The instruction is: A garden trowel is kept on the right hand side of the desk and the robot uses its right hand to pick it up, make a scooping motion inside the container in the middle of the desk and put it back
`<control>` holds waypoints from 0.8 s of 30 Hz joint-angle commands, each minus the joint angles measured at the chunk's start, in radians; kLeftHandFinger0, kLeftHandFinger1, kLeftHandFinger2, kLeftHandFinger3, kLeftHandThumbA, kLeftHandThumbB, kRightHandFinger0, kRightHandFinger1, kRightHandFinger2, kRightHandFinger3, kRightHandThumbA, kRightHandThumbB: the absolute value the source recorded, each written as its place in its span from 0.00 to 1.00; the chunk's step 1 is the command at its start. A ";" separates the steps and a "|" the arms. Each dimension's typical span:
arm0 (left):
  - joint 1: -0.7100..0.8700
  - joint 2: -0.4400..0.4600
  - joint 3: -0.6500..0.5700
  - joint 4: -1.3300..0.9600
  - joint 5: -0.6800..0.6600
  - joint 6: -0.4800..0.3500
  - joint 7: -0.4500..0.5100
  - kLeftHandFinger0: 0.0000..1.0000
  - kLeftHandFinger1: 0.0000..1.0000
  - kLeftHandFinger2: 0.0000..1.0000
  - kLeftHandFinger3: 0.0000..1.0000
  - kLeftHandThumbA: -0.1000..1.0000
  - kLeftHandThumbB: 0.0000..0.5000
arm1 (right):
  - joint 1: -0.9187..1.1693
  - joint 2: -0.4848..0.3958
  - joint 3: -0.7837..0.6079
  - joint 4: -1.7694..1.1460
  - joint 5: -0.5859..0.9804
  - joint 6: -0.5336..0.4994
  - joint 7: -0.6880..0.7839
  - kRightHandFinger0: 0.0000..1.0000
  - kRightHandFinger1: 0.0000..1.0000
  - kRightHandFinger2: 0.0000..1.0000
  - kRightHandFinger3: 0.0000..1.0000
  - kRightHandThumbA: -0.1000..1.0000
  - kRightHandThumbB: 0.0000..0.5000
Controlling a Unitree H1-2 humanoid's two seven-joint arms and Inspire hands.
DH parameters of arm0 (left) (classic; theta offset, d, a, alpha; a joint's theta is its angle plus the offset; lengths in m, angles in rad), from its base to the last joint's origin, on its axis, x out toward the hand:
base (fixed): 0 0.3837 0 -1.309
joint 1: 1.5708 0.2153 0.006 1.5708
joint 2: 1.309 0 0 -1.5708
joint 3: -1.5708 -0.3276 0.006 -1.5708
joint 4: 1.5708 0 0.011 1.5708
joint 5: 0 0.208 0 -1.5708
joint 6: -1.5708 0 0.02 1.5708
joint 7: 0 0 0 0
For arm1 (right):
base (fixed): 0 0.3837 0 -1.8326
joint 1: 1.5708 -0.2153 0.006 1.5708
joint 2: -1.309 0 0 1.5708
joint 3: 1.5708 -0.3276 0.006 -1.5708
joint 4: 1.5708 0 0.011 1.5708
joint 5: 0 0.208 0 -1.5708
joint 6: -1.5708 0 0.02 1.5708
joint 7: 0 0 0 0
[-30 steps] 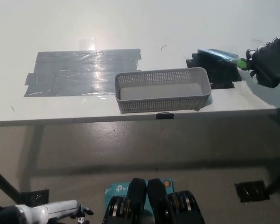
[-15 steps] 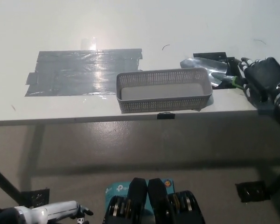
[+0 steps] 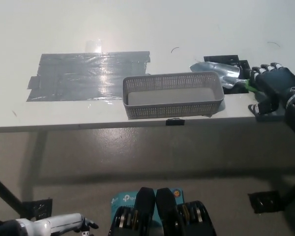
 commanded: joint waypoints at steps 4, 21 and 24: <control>0.023 0.025 0.031 -0.022 0.011 0.015 0.015 1.00 1.00 1.00 1.00 1.00 1.00 | -0.031 -0.213 -0.219 -0.446 0.284 0.229 0.426 1.00 1.00 1.00 1.00 0.86 1.00; 0.026 0.014 0.019 -0.010 0.001 0.015 0.032 1.00 1.00 1.00 1.00 1.00 1.00 | 0.786 0.068 -0.395 -1.036 0.197 0.143 0.037 1.00 1.00 1.00 1.00 0.60 0.46; 0.032 0.016 0.015 -0.006 -0.007 0.015 0.045 1.00 1.00 1.00 1.00 1.00 1.00 | 0.835 0.118 -0.375 -0.987 0.189 0.123 0.026 1.00 1.00 1.00 1.00 0.57 0.46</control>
